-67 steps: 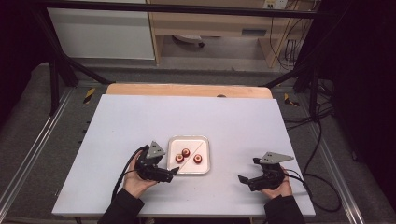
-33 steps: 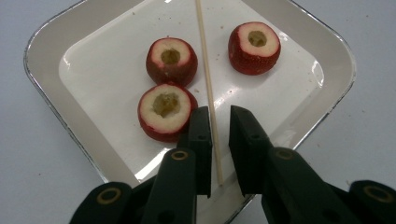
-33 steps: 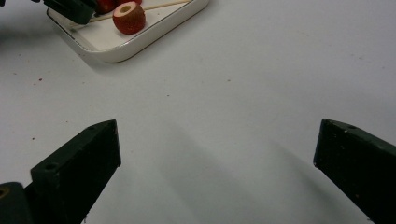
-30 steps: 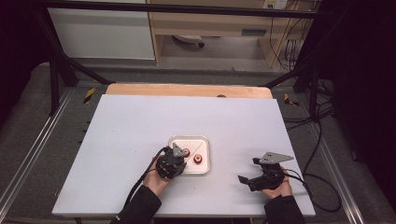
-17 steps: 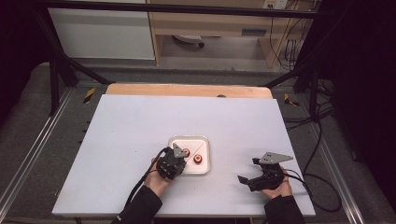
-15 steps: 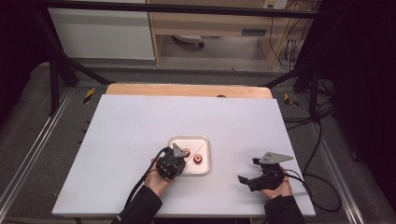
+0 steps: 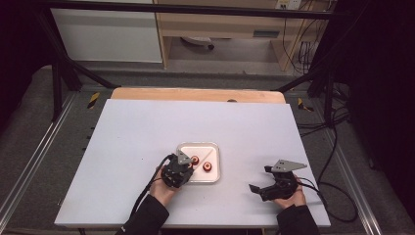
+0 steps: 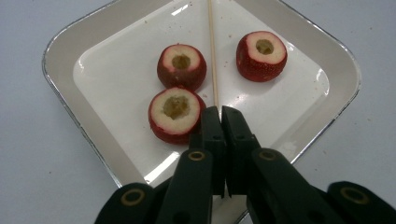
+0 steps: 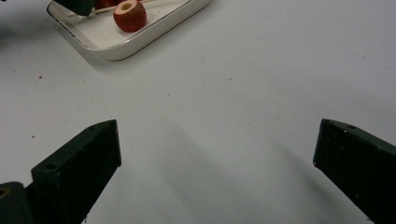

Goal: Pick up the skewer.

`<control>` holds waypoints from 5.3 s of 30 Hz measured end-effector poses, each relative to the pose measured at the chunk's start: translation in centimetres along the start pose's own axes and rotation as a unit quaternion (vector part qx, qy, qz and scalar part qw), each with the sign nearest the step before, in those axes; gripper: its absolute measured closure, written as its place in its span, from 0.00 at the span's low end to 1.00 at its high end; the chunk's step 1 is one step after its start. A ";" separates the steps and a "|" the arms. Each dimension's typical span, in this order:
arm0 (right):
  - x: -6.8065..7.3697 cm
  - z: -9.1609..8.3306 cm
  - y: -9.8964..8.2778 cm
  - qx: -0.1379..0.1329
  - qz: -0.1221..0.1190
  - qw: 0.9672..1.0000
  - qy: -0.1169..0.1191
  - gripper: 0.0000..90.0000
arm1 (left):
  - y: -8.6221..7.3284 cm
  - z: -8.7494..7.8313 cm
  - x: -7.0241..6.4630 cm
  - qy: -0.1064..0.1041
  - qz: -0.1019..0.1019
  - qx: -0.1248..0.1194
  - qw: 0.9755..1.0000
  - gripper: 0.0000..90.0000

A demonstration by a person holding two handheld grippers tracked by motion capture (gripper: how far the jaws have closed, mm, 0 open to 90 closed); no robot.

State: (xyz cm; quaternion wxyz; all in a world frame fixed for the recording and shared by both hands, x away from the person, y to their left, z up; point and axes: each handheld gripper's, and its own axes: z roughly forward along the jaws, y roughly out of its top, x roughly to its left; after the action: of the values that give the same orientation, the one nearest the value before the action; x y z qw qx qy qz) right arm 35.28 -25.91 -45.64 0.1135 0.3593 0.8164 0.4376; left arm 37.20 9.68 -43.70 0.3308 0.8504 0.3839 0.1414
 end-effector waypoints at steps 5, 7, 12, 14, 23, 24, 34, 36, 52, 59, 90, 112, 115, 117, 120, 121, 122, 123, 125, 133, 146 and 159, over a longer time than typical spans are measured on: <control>0.0 0.0 0.0 0.000 -0.001 1.000 -0.001 0.02 | 0.0 -0.6 0.2 -0.007 0.000 -0.008 1.000 0.99; 0.0 0.0 0.0 0.000 -0.001 1.000 -0.001 0.02 | 0.0 -0.9 0.3 -0.011 -0.002 -0.009 1.000 0.99; 0.0 0.0 0.0 0.002 -0.004 1.000 -0.001 0.02 | -0.1 -1.5 0.6 -0.014 -0.002 -0.015 1.000 0.99; 0.0 0.0 0.0 0.002 -0.005 1.000 -0.001 0.02 | 0.0 -1.8 0.6 -0.013 -0.001 -0.016 1.000 0.99; 0.5 0.0 0.5 0.006 -0.021 1.000 -0.010 0.02 | 0.3 -2.7 0.3 -0.018 0.011 -0.019 1.000 0.99; 0.5 0.0 0.5 0.006 -0.021 1.000 -0.010 0.02 | 0.3 -2.9 0.3 -0.019 0.012 -0.019 1.000 0.99; 1.6 0.3 1.6 0.019 -0.057 0.998 -0.023 0.03 | 0.5 -3.5 0.1 -0.031 0.025 -0.018 0.999 0.99; 1.9 0.4 1.9 0.020 -0.065 0.997 -0.020 0.03 | 0.5 -3.6 0.0 -0.033 0.028 -0.017 0.999 0.99; 4.6 1.2 3.6 0.043 -0.162 0.985 -0.040 0.03 | 1.0 -4.3 -0.8 -0.046 0.054 -0.012 0.997 0.99; 5.6 1.5 4.2 0.052 -0.204 0.976 -0.047 0.05 | 1.5 -4.0 -1.8 -0.053 0.072 -0.005 0.996 0.99; 8.4 2.5 4.8 0.095 -0.431 0.896 -0.052 0.48 | 4.6 -1.1 -7.7 -0.103 0.159 0.032 0.981 0.99; 8.1 3.1 4.2 0.123 -0.543 0.830 -0.045 0.93 | 4.4 -1.0 -8.5 -0.118 0.200 0.050 0.971 0.99; 8.2 3.0 4.0 0.127 -0.551 0.823 -0.044 0.95 | 4.4 -1.1 -8.5 -0.119 0.201 0.048 0.971 0.99; 8.3 3.0 4.0 0.127 -0.562 0.816 -0.043 0.97 | 4.4 -1.1 -8.4 -0.120 0.201 0.046 0.971 0.99; 8.5 3.0 4.0 0.131 -0.575 0.806 -0.041 0.98 | 4.4 -1.2 -8.2 -0.122 0.200 0.047 0.971 0.98; 8.6 3.0 4.0 0.131 -0.576 0.806 -0.041 0.99 | 4.5 -1.2 -8.1 -0.123 0.199 0.049 0.971 0.98; 8.6 2.9 4.0 0.131 -0.579 0.803 -0.041 0.99 | 4.5 -1.3 -8.0 -0.124 0.197 0.049 0.971 0.98; 8.7 2.9 4.0 0.130 -0.585 0.799 -0.042 0.99 | 4.6 -1.3 -7.6 -0.132 0.188 0.055 0.972 0.97; 8.8 2.9 4.1 0.132 -0.590 0.795 -0.045 0.99 | 4.8 -1.3 -7.3 -0.139 0.179 0.061 0.972 0.96; 9.2 3.2 4.0 0.149 -0.622 0.764 -0.079 0.99 | 5.9 -0.1 -6.4 -0.138 0.165 0.134 0.967 0.82; 10.5 3.7 4.2 0.124 -0.685 0.708 -0.121 0.99 | 6.8 1.4 -7.0 -0.147 0.163 0.179 0.959 0.92; 11.1 3.9 4.1 0.121 -0.722 0.668 -0.134 0.99 | 6.8 1.7 -7.5 -0.130 0.175 0.201 0.955 0.98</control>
State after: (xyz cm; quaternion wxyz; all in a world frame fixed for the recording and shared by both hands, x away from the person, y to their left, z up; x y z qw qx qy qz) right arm 31.25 -14.35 -43.24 0.4572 -0.2768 0.8428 0.0633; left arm 36.87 -0.02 -40.32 0.1703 0.9642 0.2031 0.0053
